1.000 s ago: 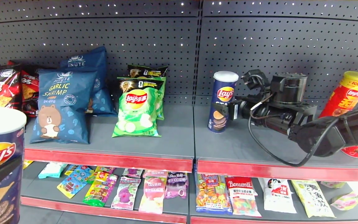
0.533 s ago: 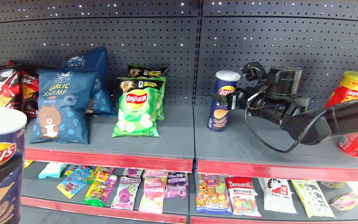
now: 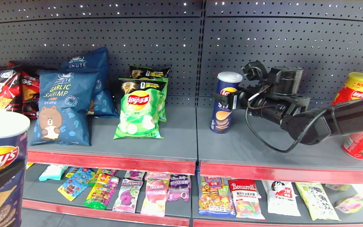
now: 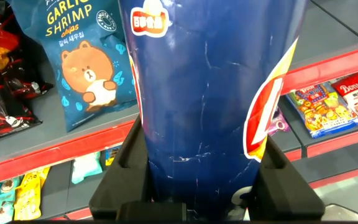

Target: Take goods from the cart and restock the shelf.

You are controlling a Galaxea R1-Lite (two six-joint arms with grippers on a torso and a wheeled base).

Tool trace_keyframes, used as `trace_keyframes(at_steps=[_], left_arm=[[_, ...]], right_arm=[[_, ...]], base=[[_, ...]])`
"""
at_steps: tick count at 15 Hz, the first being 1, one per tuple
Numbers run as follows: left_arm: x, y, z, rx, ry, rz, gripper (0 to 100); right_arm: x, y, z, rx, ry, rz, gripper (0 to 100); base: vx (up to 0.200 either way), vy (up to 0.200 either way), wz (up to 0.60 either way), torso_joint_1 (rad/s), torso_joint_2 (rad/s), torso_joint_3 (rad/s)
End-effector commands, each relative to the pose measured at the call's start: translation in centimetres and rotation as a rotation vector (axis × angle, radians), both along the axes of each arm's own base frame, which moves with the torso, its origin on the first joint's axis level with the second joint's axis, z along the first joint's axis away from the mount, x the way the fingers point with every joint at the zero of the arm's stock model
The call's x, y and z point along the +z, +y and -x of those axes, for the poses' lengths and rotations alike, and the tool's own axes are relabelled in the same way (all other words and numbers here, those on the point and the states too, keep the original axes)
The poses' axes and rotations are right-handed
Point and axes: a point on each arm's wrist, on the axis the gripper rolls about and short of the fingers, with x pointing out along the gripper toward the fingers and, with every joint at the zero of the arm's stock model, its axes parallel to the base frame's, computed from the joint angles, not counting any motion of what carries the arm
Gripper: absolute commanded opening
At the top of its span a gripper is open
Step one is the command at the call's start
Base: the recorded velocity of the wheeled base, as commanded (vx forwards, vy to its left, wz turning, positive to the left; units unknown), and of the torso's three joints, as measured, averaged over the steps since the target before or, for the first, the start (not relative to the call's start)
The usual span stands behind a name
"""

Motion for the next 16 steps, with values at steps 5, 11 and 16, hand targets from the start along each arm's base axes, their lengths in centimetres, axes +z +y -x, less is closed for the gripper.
trace_keyframes(at_steps=[5,11,16], left_arm=[[0.0,0.0,-0.1,-0.002,0.004,0.001,0],[-0.2,0.0,-0.1,-0.005,0.012,0.002,0],[-0.3,0.0,-0.2,-0.006,0.018,0.003,0]], right_arm=[[0.0,1.5,0.4,0.037,-0.002,0.000,100],[-0.5,1.7,-0.1,0.023,0.002,0.004,100],[-0.6,2.2,-1.0,0.017,-0.009,0.000,100]], base=[[0.000,0.000,0.00,0.000,0.00,0.000],[0.000,0.000,0.00,0.000,0.00,0.000],[0.000,0.000,0.00,0.000,0.00,0.000]])
